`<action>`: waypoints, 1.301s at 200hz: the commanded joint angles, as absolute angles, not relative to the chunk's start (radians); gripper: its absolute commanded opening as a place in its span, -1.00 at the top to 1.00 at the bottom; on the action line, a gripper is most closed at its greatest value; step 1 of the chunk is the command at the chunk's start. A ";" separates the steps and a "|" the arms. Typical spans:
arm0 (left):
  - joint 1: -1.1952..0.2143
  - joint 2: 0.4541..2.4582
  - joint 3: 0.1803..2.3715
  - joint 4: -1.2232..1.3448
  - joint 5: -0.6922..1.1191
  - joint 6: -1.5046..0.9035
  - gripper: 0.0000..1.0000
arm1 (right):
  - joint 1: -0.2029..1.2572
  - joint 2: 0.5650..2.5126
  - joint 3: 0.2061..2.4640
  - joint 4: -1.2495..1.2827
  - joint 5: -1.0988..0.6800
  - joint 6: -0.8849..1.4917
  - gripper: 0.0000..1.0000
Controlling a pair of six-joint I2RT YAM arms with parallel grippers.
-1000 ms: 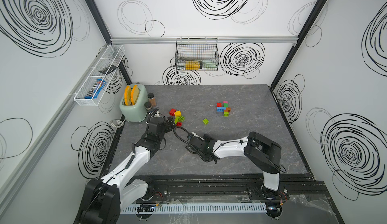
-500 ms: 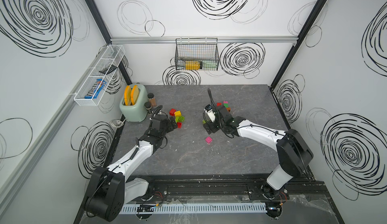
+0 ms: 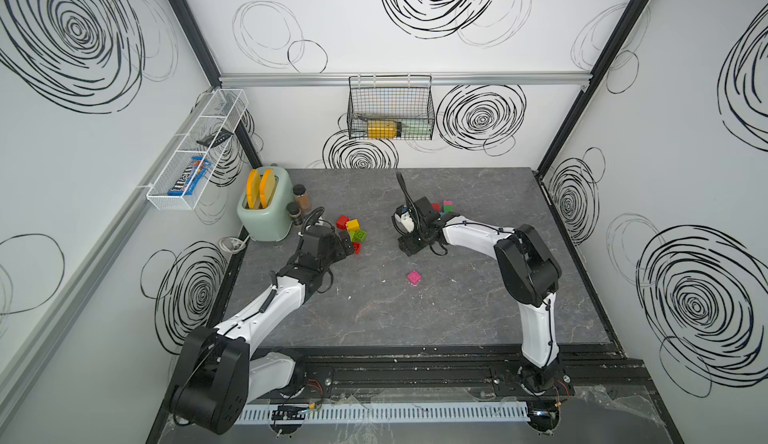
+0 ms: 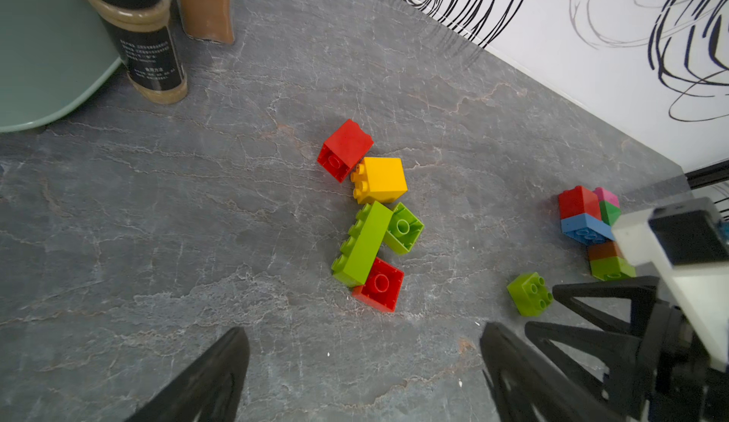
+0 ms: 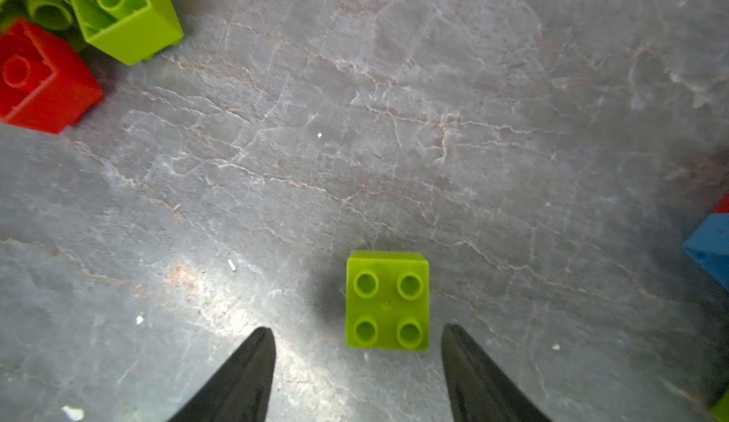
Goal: Assemble the number 4 with lego
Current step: Pick up the lego brick from the center of the board.
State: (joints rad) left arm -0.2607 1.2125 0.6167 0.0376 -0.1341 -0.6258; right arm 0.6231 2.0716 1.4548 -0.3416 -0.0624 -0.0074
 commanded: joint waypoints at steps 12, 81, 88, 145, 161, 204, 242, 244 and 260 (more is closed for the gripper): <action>-0.251 1.234 0.647 0.039 -0.115 -0.620 -0.92 | 0.618 2.124 1.525 -0.397 -0.027 0.002 -0.15; -0.245 1.240 0.649 0.037 -0.097 -0.618 -0.92 | 0.618 2.140 1.540 -0.368 -0.037 0.014 0.09; -0.245 1.241 0.649 0.038 -0.092 -0.617 -0.92 | 0.618 2.134 1.533 -0.359 -0.040 0.011 0.13; -0.244 1.247 0.650 0.038 -0.078 -0.614 -0.92 | 0.638 1.946 1.384 -0.354 -0.059 0.023 0.61; -0.244 1.247 0.646 0.041 -0.076 -0.614 -0.92 | 0.663 1.849 1.293 -0.375 -0.048 0.048 0.73; -0.242 1.267 0.648 0.057 -0.055 -0.620 -0.92 | 0.744 1.677 1.131 -0.424 -0.054 0.172 1.00; -0.240 1.269 0.650 0.053 -0.044 -0.622 -0.92 | 0.778 1.697 1.122 -0.459 -0.054 0.196 1.00; -0.241 1.269 0.650 0.052 -0.044 -0.622 -0.92 | 0.778 1.699 1.123 -0.461 -0.052 0.195 1.00; -0.242 1.262 0.652 0.049 -0.047 -0.620 -0.92 | 0.786 1.711 1.124 -0.475 -0.027 0.196 1.00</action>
